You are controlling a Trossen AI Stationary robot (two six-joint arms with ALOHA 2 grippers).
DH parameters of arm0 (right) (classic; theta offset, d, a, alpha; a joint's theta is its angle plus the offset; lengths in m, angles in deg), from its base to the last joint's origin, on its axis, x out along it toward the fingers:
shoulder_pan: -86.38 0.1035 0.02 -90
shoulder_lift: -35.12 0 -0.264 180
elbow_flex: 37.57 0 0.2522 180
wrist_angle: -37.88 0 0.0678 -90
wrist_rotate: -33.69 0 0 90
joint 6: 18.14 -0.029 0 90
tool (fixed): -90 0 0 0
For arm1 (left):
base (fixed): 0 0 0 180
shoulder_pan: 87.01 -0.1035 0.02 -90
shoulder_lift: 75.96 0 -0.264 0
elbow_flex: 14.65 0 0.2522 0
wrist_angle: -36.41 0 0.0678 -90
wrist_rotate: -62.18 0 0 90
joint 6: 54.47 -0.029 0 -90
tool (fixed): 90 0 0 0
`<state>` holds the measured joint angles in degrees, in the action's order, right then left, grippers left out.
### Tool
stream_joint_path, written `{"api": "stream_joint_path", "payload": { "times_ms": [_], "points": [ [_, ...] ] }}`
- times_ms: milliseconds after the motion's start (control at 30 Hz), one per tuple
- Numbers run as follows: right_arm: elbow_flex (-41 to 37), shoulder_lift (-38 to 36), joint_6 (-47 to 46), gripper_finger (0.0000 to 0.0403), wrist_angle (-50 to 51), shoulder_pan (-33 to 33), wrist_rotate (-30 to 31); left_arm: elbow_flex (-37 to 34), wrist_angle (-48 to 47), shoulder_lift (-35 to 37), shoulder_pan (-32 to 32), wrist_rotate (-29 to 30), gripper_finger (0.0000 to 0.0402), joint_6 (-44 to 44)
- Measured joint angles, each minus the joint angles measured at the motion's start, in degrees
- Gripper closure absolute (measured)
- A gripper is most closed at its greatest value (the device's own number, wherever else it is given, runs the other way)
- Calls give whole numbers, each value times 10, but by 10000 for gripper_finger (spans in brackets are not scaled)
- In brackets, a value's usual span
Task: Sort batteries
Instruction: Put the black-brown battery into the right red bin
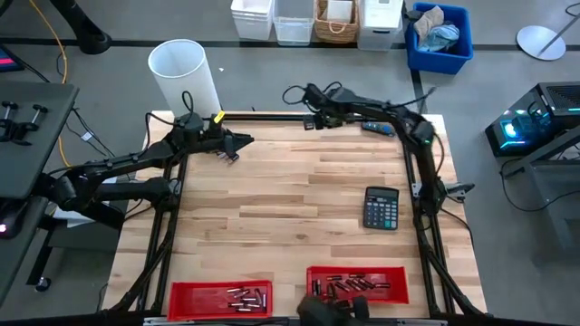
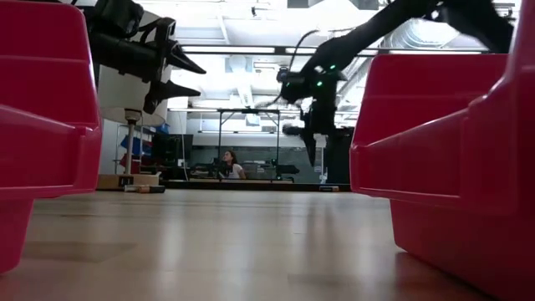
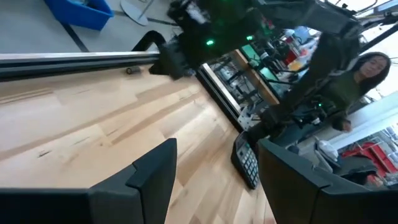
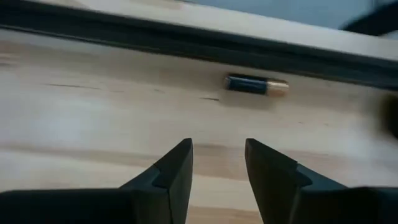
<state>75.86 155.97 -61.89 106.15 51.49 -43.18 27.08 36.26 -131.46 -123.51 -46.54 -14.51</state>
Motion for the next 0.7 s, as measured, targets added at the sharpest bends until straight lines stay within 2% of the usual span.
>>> {"api": "stream_joint_path", "payload": {
  "times_ms": [100,200,333,400,700],
  "points": [
    [50,45,-10,266,44,7,46,0,1,0,2,2,195,0],
    [83,67,-14,289,70,9,73,0,1,0,3,3,195,0],
    [89,73,-23,369,81,6,103,0,1,0,6,3,195,7],
    [90,72,-1,392,76,-1,98,0,1,0,7,3,195,9],
    [90,73,51,401,58,-41,97,0,0,0,10,8,195,-1]
  ]
}}
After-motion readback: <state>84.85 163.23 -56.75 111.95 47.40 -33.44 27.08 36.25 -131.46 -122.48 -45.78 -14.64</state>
